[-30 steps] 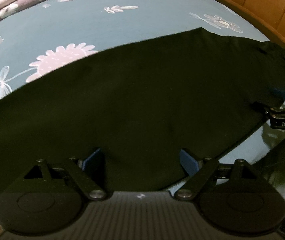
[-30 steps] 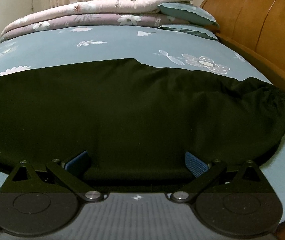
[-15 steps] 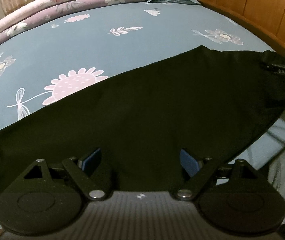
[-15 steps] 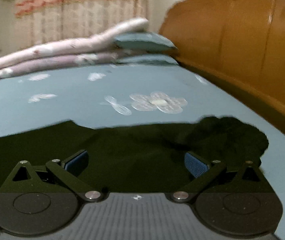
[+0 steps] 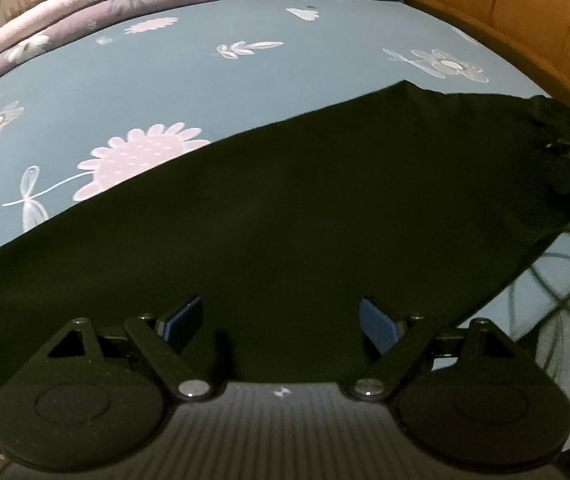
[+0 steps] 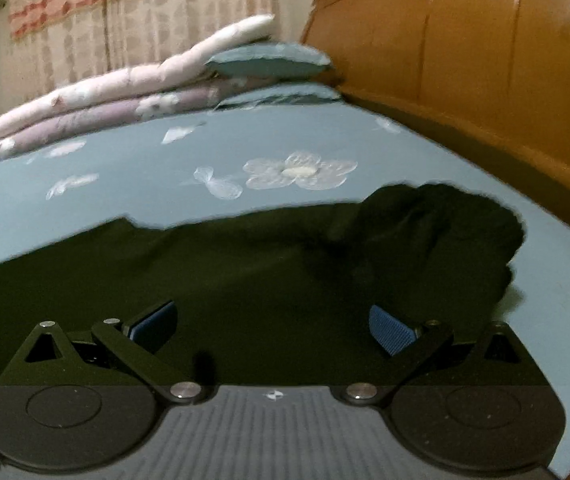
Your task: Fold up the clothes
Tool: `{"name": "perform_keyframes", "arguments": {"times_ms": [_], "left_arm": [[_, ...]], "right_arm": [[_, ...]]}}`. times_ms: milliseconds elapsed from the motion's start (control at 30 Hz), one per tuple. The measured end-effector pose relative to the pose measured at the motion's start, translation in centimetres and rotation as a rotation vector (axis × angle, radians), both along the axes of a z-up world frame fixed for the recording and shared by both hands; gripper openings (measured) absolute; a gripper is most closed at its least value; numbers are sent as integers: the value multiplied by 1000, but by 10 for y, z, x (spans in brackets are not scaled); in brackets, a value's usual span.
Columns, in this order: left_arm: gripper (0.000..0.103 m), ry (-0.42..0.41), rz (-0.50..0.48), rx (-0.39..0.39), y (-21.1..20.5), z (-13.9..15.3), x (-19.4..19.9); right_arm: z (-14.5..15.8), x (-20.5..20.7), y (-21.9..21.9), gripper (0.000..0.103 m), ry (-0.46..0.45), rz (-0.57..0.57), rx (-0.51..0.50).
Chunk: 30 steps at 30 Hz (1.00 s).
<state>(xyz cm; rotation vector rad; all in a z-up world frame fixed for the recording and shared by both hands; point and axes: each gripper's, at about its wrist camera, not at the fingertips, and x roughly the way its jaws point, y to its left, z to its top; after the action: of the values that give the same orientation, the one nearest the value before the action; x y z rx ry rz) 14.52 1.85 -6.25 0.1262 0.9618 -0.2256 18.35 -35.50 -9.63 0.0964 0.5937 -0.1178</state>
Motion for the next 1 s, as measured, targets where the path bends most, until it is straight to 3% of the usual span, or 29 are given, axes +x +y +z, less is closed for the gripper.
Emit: {"name": "perform_keyframes", "arguments": {"times_ms": [167,333,500,800,1000], "left_arm": [[85,34,-23,-19,-8,-12,1],[87,69,-17,-35,-5,-26,-5],[87,105,4,-74,7,-21,-14],[87,44,-38,-85,1,-7,1],[88,91,-37,-177,18,-22,8]], "right_arm": [[-18,-1,14,103,34,8,-84],[-18,-7,11,103,21,13,-55],[-17,-8,12,103,15,14,-60],[-18,-8,11,103,8,15,-58],[-17,-9,11,103,5,18,-58]]}}
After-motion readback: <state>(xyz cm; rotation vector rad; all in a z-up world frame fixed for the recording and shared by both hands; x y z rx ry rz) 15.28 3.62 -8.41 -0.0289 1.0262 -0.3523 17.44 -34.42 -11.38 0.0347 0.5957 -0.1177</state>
